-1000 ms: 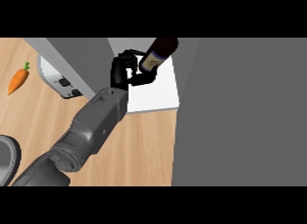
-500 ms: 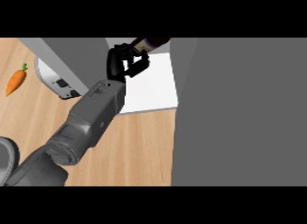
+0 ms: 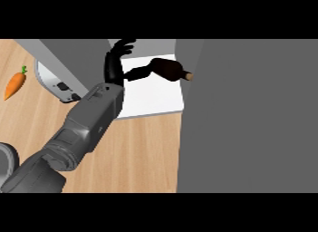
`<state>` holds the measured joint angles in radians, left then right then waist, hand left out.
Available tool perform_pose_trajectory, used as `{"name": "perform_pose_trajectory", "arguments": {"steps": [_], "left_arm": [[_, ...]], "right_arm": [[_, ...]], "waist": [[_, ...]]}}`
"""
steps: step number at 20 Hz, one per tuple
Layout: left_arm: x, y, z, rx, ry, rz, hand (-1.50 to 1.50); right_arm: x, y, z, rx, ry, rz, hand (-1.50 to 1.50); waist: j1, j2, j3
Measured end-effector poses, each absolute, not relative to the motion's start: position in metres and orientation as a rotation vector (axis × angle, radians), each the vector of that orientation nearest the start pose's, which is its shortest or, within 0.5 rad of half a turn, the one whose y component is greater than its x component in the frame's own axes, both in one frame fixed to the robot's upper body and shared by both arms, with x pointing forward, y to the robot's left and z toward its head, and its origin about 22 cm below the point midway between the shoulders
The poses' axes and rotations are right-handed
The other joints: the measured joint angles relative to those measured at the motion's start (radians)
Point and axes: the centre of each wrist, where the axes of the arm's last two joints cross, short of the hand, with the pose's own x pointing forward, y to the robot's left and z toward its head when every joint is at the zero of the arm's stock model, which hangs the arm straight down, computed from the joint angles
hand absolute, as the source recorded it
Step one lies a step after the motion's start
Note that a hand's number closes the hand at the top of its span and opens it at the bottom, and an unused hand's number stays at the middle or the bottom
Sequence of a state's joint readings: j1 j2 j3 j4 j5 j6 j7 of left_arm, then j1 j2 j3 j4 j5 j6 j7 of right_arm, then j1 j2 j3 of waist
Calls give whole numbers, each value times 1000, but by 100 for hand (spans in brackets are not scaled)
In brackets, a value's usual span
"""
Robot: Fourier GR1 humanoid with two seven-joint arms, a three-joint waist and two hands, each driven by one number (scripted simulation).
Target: Pick up the wine, place it into the cabinet and close the cabinet
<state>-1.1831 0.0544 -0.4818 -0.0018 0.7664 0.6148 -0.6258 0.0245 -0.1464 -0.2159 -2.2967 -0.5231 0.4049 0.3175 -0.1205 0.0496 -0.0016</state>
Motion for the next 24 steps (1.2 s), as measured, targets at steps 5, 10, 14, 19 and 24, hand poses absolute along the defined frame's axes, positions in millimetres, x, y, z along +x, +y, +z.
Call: {"name": "perform_pose_trajectory", "arguments": {"steps": [5,10,14,19,24], "left_arm": [[431,133,19,525,-1678,-23,-150],[431,132,20,543,-1677,-6,-150],[431,132,20,516,-1705,-12,-150],[432,129,22,469,-1737,-19,-150],[428,117,18,411,-1763,-6,-150]], "right_arm": [[174,-280,168,396,-2011,301,-150],[176,-279,168,405,-2014,304,-150],[175,-279,168,406,-2011,308,-150],[171,-280,167,405,-2010,311,-150],[171,-281,168,400,-2005,312,-150]], "waist": [[-1,1,0],[1,1,0],[0,0,-1],[6,-4,-1],[19,-10,-1]]}}
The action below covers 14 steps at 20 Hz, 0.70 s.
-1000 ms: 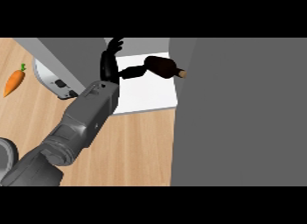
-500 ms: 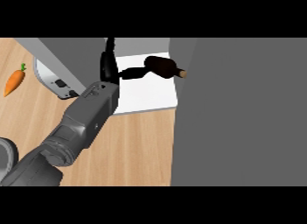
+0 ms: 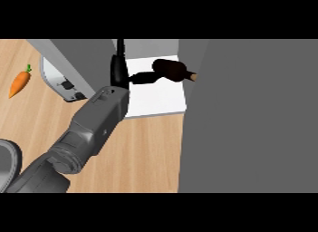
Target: Pick up the wine, place it into the cabinet and close the cabinet
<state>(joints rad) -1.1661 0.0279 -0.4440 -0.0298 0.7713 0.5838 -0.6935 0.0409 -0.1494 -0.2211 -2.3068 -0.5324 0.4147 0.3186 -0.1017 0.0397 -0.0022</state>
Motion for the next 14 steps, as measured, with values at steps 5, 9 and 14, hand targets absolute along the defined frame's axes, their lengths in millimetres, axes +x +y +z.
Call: {"name": "perform_pose_trajectory", "arguments": {"steps": [5,9,14], "left_arm": [[426,104,21,355,-1801,7,-150],[423,99,18,296,-1834,35,-150],[416,90,16,212,-1896,62,-150]], "right_arm": [[169,-277,167,408,-1999,310,-150],[171,-276,170,400,-1999,301,-150],[170,-276,172,403,-1991,298,-150]], "waist": [[8,-7,0],[13,-10,0],[23,-20,1]]}}
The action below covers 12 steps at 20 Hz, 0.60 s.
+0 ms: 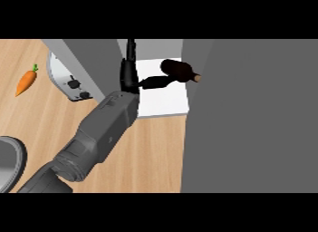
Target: Pick up the wine, place it into the cabinet and close the cabinet
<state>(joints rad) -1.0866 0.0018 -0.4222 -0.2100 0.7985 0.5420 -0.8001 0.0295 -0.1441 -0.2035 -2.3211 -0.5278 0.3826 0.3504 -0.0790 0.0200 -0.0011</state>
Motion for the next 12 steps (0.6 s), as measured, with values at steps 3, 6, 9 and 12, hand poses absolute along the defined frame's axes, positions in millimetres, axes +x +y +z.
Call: {"name": "perform_pose_trajectory", "arguments": {"steps": [3,6,9,12], "left_arm": [[406,79,13,167,-1913,77,-150],[391,70,6,128,-1918,88,-150],[376,56,6,96,-1919,86,-150],[354,44,4,58,-1915,92,-150]], "right_arm": [[169,-277,168,398,-1983,290,-150],[168,-275,167,394,-1980,277,-150],[168,-274,170,381,-1975,269,-150],[163,-277,164,368,-1965,254,-150]], "waist": [[8,-7,0],[23,-12,1],[35,-16,1],[52,-21,1]]}}
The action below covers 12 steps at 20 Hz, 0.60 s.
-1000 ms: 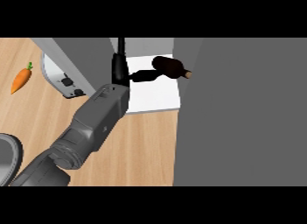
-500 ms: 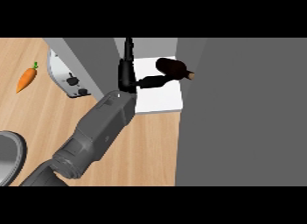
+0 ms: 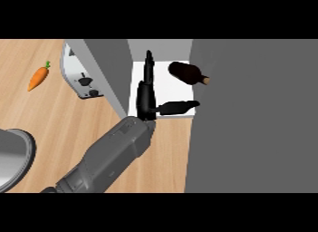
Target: Pick up the wine, place it into the cabinet and close the cabinet
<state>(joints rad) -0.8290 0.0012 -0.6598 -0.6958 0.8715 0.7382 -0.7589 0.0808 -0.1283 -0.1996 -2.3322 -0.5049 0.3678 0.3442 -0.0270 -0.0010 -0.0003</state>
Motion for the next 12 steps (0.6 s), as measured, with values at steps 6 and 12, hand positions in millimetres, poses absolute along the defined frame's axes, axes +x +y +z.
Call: {"name": "perform_pose_trajectory", "arguments": {"steps": [6,12], "left_arm": [[311,35,-3,-47,-1910,122,-150],[261,42,-2,-144,-1913,135,-150]], "right_arm": [[161,-283,166,328,-1962,237,-150],[158,-286,163,306,-1963,218,-150]], "waist": [[20,-2,0],[30,-4,0]]}}
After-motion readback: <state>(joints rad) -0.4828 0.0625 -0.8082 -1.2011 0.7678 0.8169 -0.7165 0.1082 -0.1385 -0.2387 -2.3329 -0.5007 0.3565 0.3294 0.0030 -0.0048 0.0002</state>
